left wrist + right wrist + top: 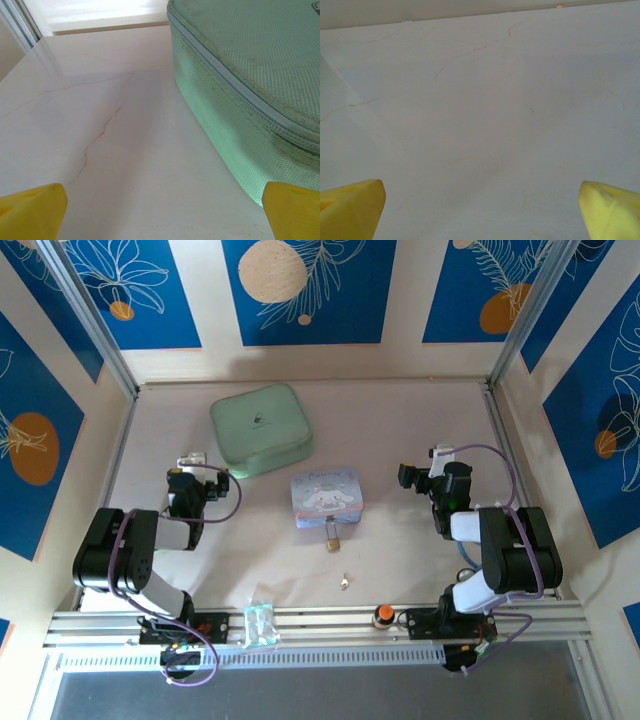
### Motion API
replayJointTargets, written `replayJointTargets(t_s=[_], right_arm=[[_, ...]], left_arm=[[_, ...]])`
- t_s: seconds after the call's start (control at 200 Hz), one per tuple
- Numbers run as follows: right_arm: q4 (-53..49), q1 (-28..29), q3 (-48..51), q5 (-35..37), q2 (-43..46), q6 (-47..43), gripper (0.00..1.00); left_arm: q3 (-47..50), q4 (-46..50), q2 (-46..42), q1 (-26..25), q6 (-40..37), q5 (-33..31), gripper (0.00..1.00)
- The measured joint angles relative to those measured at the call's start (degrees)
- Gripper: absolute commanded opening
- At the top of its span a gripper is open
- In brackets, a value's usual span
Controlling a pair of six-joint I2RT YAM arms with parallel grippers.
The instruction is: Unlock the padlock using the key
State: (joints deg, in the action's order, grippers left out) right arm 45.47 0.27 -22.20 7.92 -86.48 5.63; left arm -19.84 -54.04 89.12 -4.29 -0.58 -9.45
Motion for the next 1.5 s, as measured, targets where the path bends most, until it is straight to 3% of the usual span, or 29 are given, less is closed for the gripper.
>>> replayJointTargets(t_s=[0.35,0.55,0.72,0.885,0.99,1.131,1.291,1.496], right_arm=[[-2.64,0.07,-1.2,0.68,0.44,0.52,0.99],[-14.49,1.79,-5.92,3.61,10.56,1.33,0.99],[-33.92,2.73,-15.76,5.77,18.97,11.08,0.99],[-47.25,-3.37,-19.8,-7.04,25.77,22.62,1.0],[-54.14,-4.28,-19.21,-15.43,29.73,25.88,0.95],[-67.32,3.06,-21.31,-18.1,32.11,24.87,0.91],[-79.71,20.11,-24.02,-13.35,32.13,24.44,0.77],[-89.7,39.15,-26.4,-8.74,26.6,27.21,0.64]], left_arm=[[0.87,-0.42,-1.49,0.0,0.0,-0.55,0.99],[2.49,6.73,-19.52,-0.33,1.79,-4.68,0.99],[-0.42,17.66,-31.12,-0.37,13.2,-3.34,0.99],[4.44,16.37,-38.36,-0.39,28.68,4.2,0.99],[2.64,26.29,-40.96,-0.74,35.67,9.75,0.99],[-2.97,38.71,-43.58,-5.25,39.95,14.93,0.99],[-6.4,47.89,-45.05,-14.99,41.07,15.93,0.99],[-8.48,52.39,-37.42,-29.16,41.48,15.93,0.99]])
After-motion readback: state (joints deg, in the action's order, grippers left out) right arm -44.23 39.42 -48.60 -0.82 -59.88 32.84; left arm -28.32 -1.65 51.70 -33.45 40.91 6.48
